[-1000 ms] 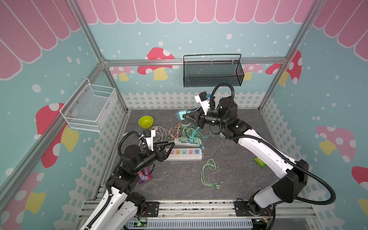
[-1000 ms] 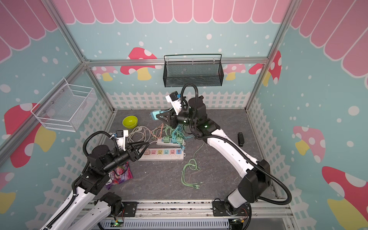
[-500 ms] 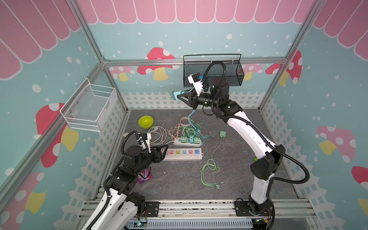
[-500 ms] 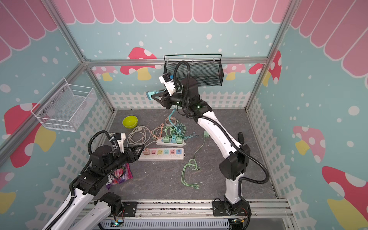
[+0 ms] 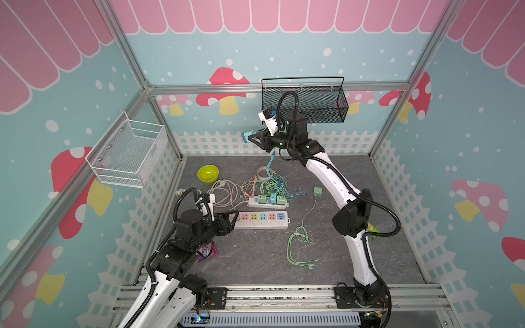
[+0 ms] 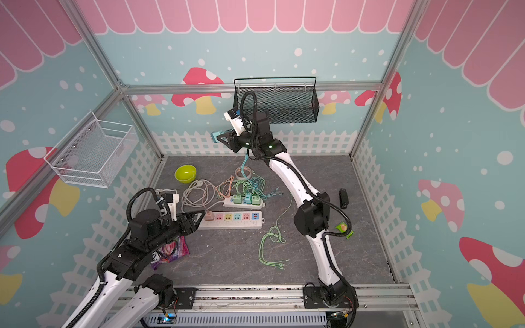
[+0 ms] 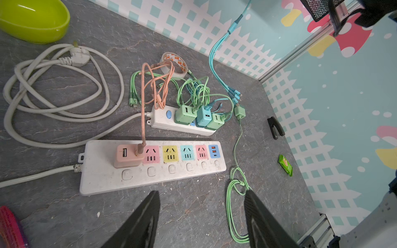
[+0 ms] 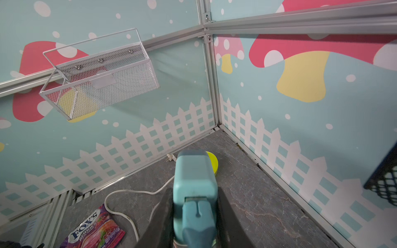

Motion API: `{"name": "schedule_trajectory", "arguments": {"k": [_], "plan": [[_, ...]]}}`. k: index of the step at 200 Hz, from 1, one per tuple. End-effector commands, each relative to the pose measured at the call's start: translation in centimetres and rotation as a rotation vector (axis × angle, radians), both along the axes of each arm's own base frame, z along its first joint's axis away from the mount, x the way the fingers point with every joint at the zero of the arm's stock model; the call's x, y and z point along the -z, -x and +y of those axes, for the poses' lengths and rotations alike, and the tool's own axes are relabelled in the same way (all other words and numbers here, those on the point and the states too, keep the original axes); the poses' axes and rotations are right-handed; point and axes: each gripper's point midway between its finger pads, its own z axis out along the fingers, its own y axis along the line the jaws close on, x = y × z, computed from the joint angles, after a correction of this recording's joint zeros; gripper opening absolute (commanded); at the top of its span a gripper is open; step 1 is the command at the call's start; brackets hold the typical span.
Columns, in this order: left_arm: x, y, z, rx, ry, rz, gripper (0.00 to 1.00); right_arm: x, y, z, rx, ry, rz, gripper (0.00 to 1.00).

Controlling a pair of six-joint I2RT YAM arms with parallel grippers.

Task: Insert plugs into power strip
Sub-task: Shake the plug.

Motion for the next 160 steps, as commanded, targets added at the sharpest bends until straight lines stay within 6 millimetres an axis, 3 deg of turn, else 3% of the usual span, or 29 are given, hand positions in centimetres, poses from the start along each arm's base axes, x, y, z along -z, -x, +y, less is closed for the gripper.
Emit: {"name": "schedule_trajectory", "arguments": {"k": [1, 34, 97, 160], "plan": [[-0.8, 0.4, 0.5, -0.012, -0.008, -0.008, 0.63, -1.3, -0.1, 0.3, -0.014, -0.019, -0.063, 0.02], [-0.7, 0.4, 0.5, -0.013, -0.006, -0.002, 0.63, -1.5, -1.3, 0.0, 0.014, -0.025, -0.098, 0.02], [0.0, 0.0, 0.8, -0.044, -0.009, 0.024, 0.63, -6.2, -2.0, -3.2, 0.087, -0.071, -0.205, 0.0], [0.7, -0.2, 0.9, -0.054, -0.014, 0.042, 0.63, -11.3, -0.9, -6.4, 0.151, -0.095, -0.304, 0.0]]}}
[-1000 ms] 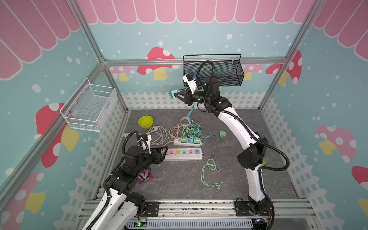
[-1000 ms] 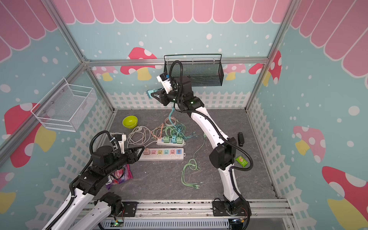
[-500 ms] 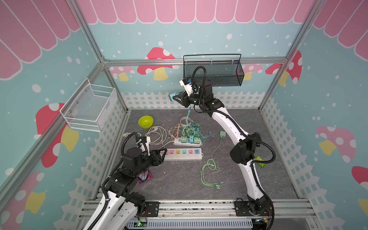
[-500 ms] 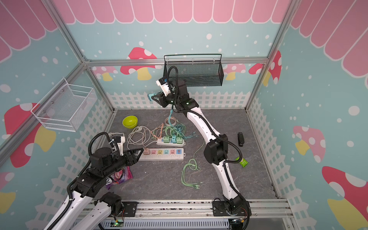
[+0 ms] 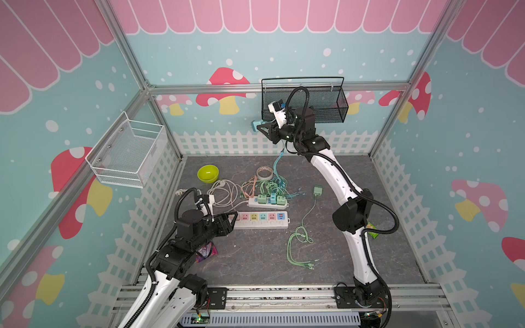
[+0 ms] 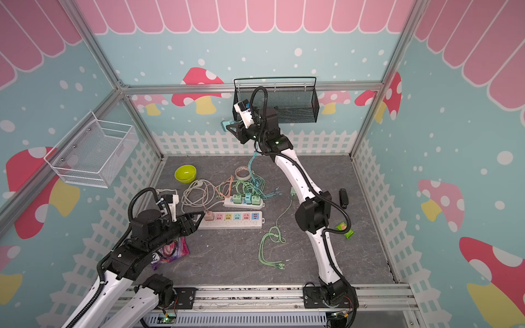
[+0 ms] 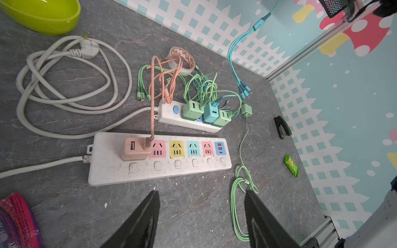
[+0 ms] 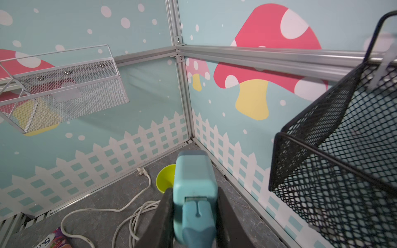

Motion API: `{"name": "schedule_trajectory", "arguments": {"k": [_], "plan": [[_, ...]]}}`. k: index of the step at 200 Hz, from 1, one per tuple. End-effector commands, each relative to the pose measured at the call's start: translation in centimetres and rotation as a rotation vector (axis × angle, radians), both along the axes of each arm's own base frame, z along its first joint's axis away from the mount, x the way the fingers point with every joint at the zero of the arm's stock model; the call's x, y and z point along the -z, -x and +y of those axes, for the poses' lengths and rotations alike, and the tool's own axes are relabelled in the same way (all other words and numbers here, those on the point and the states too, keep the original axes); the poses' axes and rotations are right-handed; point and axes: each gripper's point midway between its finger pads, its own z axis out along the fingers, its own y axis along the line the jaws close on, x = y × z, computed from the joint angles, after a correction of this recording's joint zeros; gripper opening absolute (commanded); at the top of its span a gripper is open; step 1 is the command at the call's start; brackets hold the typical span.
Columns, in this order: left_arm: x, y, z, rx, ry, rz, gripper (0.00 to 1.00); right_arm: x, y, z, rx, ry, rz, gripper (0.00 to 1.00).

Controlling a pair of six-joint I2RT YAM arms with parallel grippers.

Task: Insert plugs into power strip
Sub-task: Shake the plug.

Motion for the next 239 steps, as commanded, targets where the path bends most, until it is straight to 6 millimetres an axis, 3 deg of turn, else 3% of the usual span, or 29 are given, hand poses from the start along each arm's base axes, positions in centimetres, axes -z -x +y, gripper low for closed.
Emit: {"name": "schedule_trajectory", "arguments": {"k": [1, 36, 66, 158, 198, 239], "plan": [[-0.2, -0.1, 0.5, -0.026, -0.002, 0.003, 0.63, -7.9, 2.8, -2.2, 0.021, -0.058, -0.177, 0.0], [0.1, -0.2, 0.6, -0.033, -0.008, 0.007, 0.63, -9.8, 3.6, -3.4, 0.033, -0.069, -0.209, 0.0], [0.2, -0.2, 0.6, -0.032, -0.006, 0.012, 0.63, -8.5, 3.4, -2.9, 0.008, -0.064, -0.174, 0.0], [0.0, 0.6, 1.3, -0.045, -0.029, 0.025, 0.66, 3.2, 0.5, 2.1, -0.107, -0.03, 0.093, 0.0], [0.7, 0.7, 1.9, -0.074, -0.046, 0.053, 0.67, 7.3, 1.2, 5.4, -0.146, 0.006, 0.159, 0.0], [1.6, 0.7, 2.9, -0.122, -0.065, 0.093, 0.68, 10.2, 3.6, 8.0, -0.182, 0.095, 0.194, 0.0]]}}
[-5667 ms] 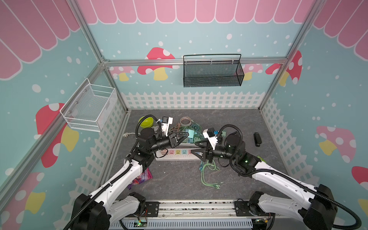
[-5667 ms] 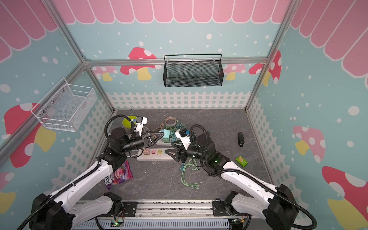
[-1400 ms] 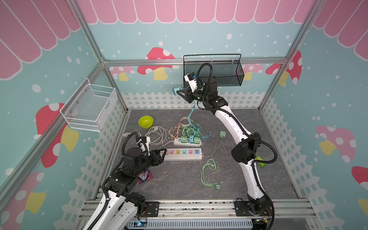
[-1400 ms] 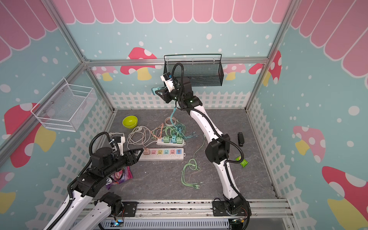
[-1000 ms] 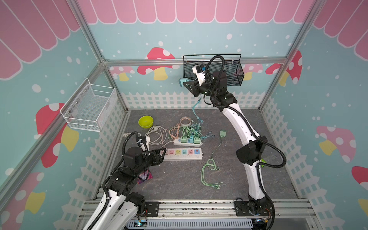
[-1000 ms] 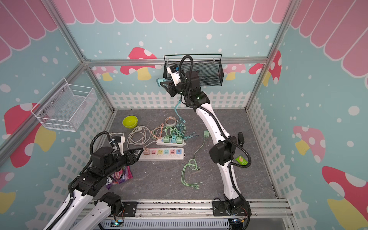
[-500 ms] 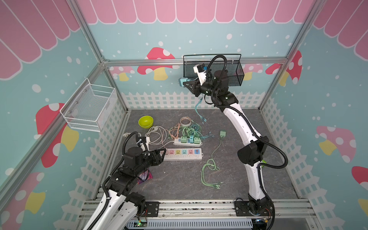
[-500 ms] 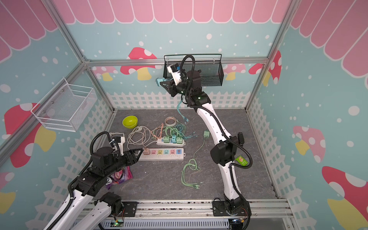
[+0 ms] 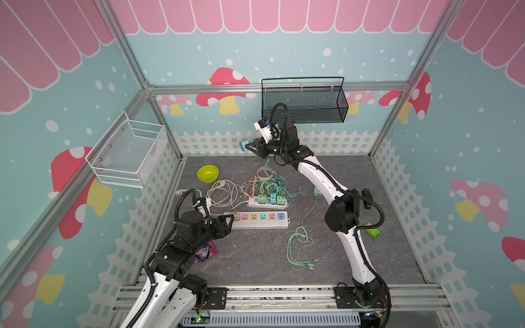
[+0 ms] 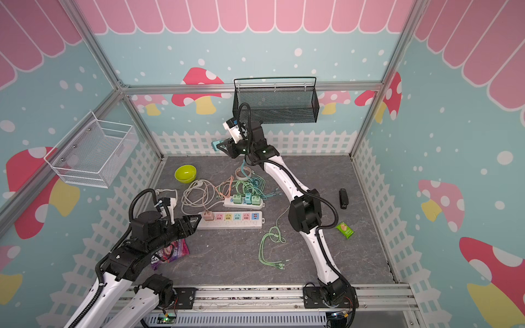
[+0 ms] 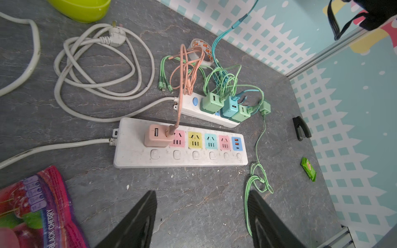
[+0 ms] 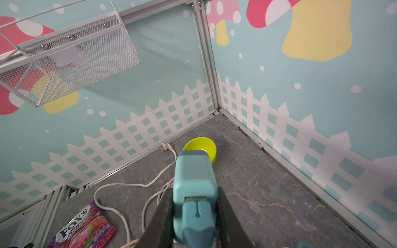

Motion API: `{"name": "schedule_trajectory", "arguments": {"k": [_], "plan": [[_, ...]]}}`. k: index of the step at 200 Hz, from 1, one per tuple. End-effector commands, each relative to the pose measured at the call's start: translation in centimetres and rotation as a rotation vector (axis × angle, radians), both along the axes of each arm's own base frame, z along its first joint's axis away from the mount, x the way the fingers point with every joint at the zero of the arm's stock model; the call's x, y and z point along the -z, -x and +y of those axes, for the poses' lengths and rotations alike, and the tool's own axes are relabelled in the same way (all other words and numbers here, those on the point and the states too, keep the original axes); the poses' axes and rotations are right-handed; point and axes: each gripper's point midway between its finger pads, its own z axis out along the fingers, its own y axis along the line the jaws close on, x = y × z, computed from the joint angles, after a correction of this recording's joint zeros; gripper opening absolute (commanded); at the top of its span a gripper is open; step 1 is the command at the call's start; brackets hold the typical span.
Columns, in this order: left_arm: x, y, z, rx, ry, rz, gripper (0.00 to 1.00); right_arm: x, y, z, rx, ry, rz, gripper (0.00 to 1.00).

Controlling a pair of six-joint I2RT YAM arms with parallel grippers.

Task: Insert plugs into power strip
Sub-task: Shake the plug, then insert the plug into the socket.

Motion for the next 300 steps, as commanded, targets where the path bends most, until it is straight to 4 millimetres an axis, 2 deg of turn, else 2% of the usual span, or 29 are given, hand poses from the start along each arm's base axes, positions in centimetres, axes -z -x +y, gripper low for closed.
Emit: {"name": "schedule_trajectory", "arguments": {"k": [1, 29, 63, 96, 118, 166, 196, 231, 300], "plan": [[-0.3, 0.1, 1.0, -0.049, -0.017, 0.017, 0.68, 0.5, 1.7, 1.5, -0.037, 0.04, -0.029, 0.0], [0.6, -0.1, 1.5, -0.082, -0.011, 0.049, 0.68, 1.8, 3.9, 1.9, -0.05, 0.13, -0.018, 0.0], [1.5, -0.4, 2.1, -0.122, -0.002, 0.083, 0.67, 4.1, 6.3, 0.6, -0.056, 0.212, 0.027, 0.0], [2.6, -0.8, 2.5, -0.153, -0.003, 0.12, 0.67, 6.0, 9.8, -0.4, -0.113, 0.308, 0.04, 0.0], [3.5, -1.3, 2.7, -0.174, 0.002, 0.131, 0.67, 6.5, 11.7, -1.0, -0.143, 0.335, 0.052, 0.0], [5.9, -2.6, 3.3, -0.223, 0.005, 0.171, 0.66, 6.3, 14.5, -2.3, -0.188, 0.36, 0.038, 0.0], [7.0, -3.1, 4.6, -0.281, -0.061, 0.202, 0.62, 8.5, 16.6, -1.9, -0.234, 0.455, 0.037, 0.0], [8.0, -4.1, 5.1, -0.318, -0.078, 0.208, 0.61, 11.3, 17.7, -1.7, -0.262, 0.548, 0.059, 0.0], [11.1, -5.4, 5.3, -0.327, -0.114, 0.279, 0.55, 16.3, 18.2, -3.0, -0.263, 0.758, 0.069, 0.0]]}}
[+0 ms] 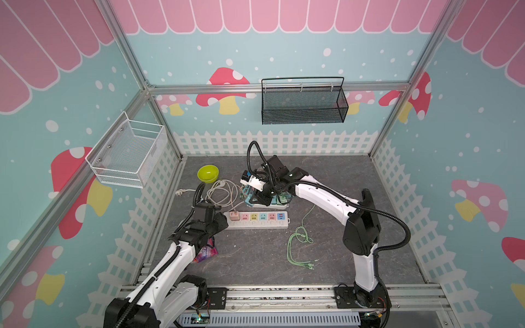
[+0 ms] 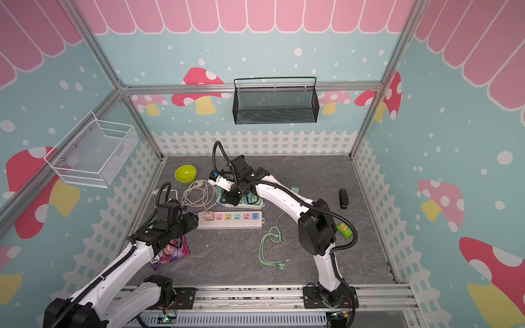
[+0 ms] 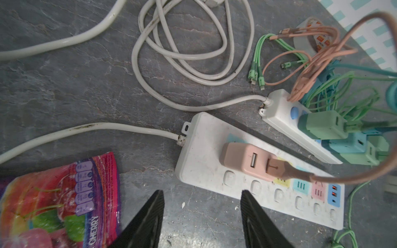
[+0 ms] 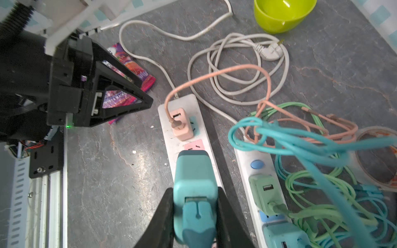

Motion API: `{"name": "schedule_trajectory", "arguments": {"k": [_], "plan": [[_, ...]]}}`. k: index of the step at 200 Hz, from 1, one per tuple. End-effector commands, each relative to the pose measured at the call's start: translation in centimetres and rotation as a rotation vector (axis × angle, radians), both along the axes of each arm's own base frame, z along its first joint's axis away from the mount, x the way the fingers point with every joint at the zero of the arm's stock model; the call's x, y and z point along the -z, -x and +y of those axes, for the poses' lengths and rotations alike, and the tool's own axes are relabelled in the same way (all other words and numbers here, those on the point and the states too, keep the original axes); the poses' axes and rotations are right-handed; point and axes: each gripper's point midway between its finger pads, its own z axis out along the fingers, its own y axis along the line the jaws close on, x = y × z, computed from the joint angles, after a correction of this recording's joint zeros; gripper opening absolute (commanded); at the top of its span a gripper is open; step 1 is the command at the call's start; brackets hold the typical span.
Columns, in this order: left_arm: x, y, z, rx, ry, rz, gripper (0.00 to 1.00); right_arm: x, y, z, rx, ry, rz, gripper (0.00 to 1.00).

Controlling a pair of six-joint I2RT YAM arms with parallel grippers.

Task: Insert plugs into power strip
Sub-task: Insert the plug into the socket.

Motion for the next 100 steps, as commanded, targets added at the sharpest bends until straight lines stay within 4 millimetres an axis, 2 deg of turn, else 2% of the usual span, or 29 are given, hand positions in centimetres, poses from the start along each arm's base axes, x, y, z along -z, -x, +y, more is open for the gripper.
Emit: {"name": "schedule_trajectory", "arguments": {"k": [1, 55, 100], "plan": [[0.5, -0.8, 0.6, -0.038, -0.011, -0.014, 0.55, 2.8, 0.6, -0.6, -0.04, 0.111, -0.003, 0.0], [1.9, -1.5, 0.5, -0.022, 0.033, 0.015, 0.52, 5.2, 0.5, -1.2, -0.099, 0.214, -0.033, 0.0], [3.0, -1.8, 0.3, -0.002, 0.053, 0.042, 0.46, 6.4, 0.2, -0.7, -0.133, 0.257, -0.052, 0.0]]}}
